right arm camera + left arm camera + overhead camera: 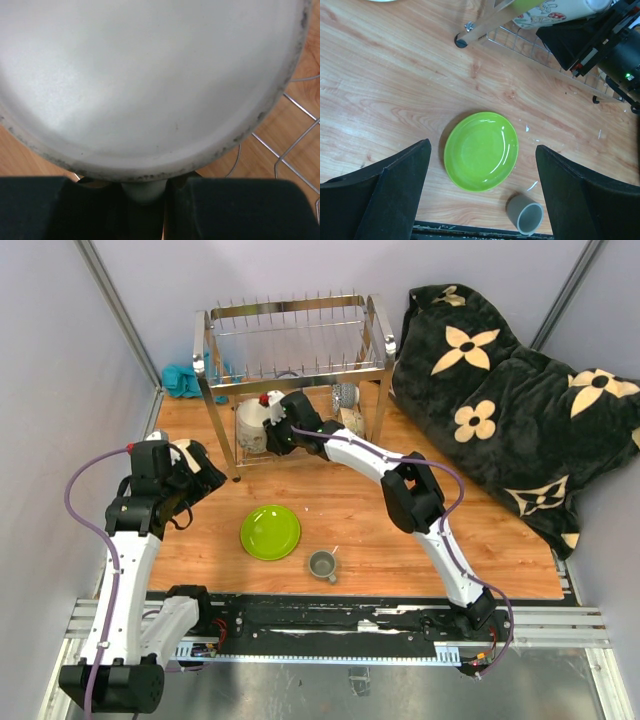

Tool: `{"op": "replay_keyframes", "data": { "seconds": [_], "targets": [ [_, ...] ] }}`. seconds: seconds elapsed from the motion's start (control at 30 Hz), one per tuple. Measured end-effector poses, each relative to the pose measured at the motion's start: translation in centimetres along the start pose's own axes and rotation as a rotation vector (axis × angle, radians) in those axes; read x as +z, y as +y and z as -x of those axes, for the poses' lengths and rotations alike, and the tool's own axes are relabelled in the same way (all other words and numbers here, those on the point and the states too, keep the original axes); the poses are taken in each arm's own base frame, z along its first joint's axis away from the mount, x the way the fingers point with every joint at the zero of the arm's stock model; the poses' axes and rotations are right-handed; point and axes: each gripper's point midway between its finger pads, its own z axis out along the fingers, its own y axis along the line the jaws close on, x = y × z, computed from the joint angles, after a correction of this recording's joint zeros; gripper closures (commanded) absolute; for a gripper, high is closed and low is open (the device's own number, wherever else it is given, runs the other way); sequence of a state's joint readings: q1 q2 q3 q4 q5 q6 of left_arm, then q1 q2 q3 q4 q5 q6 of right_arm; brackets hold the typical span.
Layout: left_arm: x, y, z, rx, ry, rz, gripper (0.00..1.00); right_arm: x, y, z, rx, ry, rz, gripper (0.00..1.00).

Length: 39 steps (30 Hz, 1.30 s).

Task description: Load the mixed dishes into the dish rack

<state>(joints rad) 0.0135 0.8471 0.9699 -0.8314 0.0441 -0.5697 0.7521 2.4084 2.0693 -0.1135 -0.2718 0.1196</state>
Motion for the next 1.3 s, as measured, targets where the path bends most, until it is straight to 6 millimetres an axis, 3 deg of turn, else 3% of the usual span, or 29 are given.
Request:
{"op": "replay_keyframes", "data": {
  "seconds": [0.1,0.77,0.97,1.3],
  "targets": [
    [0.0,0.1,0.0,0.002,0.001,0.001,0.09,0.0,-0.2,-0.8,-0.034,0.028,-0.023,0.99],
    [0.3,-0.2,-0.3,0.004,0.022,-0.018,0.09,0.0,-0.8,-0.5,-0.172,0.048,-0.084,0.99],
    [0.6,-0.1,-0.5,0.007,0.035,-0.013,0.09,1.2,-1.3,0.3,-0.160,0.030,-0.099,0.89],
    [0.9,0.0,-0.6,0.009,0.050,-0.004,0.09,1.8,-2.0,1.0,-0.135,0.004,-0.138,0.54]
  ]
}}
